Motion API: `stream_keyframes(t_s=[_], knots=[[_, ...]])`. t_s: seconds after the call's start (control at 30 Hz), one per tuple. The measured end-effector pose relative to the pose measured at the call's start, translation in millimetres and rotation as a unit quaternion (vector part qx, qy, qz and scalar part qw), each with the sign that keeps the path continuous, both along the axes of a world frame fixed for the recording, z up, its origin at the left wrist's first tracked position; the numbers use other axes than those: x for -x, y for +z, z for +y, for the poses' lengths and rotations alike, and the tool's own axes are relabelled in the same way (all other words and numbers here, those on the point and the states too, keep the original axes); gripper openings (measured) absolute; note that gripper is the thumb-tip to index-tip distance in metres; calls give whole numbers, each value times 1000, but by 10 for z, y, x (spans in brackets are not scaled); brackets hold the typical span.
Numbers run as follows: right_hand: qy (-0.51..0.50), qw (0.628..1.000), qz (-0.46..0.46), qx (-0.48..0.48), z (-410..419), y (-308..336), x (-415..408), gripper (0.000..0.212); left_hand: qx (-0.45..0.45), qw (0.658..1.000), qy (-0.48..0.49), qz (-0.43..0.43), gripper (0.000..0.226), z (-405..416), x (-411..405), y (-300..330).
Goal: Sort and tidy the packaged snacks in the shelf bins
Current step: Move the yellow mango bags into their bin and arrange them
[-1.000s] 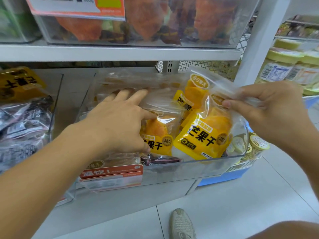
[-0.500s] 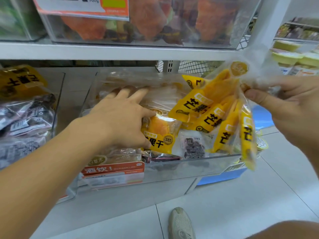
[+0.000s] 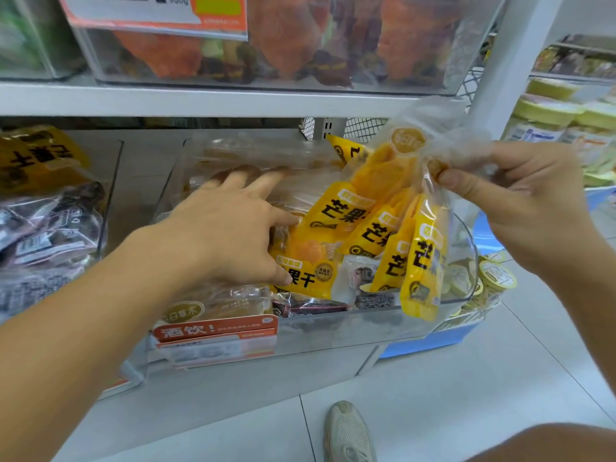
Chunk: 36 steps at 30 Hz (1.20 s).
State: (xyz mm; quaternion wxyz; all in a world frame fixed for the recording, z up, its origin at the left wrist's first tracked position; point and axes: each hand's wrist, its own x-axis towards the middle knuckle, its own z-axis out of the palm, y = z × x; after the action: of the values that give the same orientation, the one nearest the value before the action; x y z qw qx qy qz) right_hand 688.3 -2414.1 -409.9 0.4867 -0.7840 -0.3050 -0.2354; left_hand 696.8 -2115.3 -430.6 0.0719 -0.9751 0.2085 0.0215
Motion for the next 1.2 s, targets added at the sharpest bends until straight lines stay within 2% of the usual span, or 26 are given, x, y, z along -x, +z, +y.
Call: stream_keyframes(t_s=[0.17,0.27,0.37,0.43,0.5,0.57,0.63,0.7,0.8,0.87,0.93,1.0,1.07,1.2], knots=[[-30,996,42,-69,-217,-11,-24,11,-11,1000,1,-3,86,-11,2,6],[-84,991,105,-10,-272,-12,-50,8,-5,1000,5,5,86,-14,13,21],[-35,978,201,-32,11,-47,-23,15,-3,1000,6,10,83,-25,27,38],[-4,977,210,32,161,-73,-64,8,2,1000,8,7,82,-21,32,43],[-36,977,173,116,216,-99,-232,26,9,1000,3,2,82,-18,26,43],[-135,967,98,193,301,-163,-442,34,19,1000,4,13,88,-13,27,53],[-183,951,14,249,453,-236,-518,28,35,998,12,45,107,3,40,99],[-170,948,-20,269,588,-359,-505,23,87,992,28,86,126,19,50,170],[-189,934,-56,296,705,-500,-456,18,191,975,64,98,133,-6,18,210],[-213,922,-68,316,767,-522,-413,16,173,980,77,61,134,-63,32,171],[-218,908,-48,354,825,-516,-349,19,94,993,67,17,130,-109,69,101],[-208,896,-27,391,874,-514,-262,30,54,997,53,-9,118,-123,94,53],[-183,903,-3,390,874,-498,-194,49,43,998,47,-20,111,-118,92,41],[-94,920,139,354,686,-311,-124,123,39,998,48,-29,112,-122,74,32]])
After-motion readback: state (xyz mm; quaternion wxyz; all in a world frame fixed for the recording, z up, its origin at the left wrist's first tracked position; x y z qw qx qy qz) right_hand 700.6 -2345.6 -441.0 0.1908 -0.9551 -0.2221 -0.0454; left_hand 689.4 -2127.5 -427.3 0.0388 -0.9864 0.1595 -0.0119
